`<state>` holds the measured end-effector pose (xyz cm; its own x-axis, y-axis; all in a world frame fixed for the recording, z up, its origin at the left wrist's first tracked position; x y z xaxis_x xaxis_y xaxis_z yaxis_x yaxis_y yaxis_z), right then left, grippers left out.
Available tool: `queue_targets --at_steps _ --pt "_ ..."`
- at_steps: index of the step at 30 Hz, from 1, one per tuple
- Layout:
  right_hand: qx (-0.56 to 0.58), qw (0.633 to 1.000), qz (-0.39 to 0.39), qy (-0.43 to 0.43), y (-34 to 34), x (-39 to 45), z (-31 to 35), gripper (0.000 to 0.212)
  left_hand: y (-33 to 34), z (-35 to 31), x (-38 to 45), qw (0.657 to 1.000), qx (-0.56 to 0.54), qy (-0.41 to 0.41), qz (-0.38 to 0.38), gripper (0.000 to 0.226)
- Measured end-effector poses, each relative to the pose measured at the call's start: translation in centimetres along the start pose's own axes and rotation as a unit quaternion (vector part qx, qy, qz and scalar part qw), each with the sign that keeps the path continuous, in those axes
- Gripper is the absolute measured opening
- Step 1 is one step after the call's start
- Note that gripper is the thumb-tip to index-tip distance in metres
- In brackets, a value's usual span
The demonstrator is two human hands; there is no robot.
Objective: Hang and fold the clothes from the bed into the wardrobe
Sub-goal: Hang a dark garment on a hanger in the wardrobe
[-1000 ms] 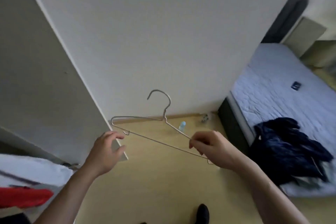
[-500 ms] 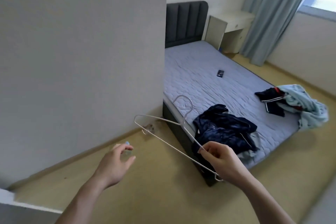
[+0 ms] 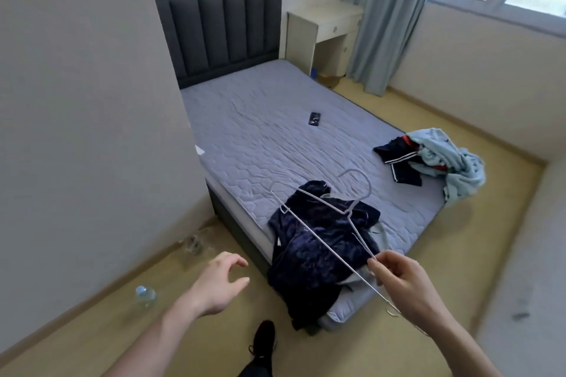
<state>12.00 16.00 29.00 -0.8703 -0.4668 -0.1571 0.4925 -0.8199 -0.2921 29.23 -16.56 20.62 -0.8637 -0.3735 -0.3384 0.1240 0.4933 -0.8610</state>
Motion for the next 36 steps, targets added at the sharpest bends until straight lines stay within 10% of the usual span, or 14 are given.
queue_targets --at_steps 15,28,36 --pt "0.058 0.978 -0.182 0.084 -13.6 17.0 -7.3 0.033 8.9 -15.7 25.6 0.967 0.095 0.088 0.222 0.033" --pt "0.006 0.991 -0.005 0.134 -22.2 37.2 -18.6 0.043 23.4 -22.6 36.8 0.949 0.035 -0.192 0.247 0.02" --pt "-0.007 0.989 0.051 0.135 -20.8 44.7 -26.9 0.045 34.7 -26.4 44.7 0.948 0.024 -0.176 0.262 0.039"
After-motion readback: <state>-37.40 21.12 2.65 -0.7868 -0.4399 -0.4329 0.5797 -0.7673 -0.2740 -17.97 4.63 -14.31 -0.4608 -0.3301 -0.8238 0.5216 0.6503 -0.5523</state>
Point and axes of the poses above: each hand's wrist, its own x-axis towards the middle knuckle, its own y-axis out of the palm, z = x × y, the point moved 5 cm from there along x, towards the middle knuckle, and after that the axes turned 15 degrees about x, right-handed, at the moved point
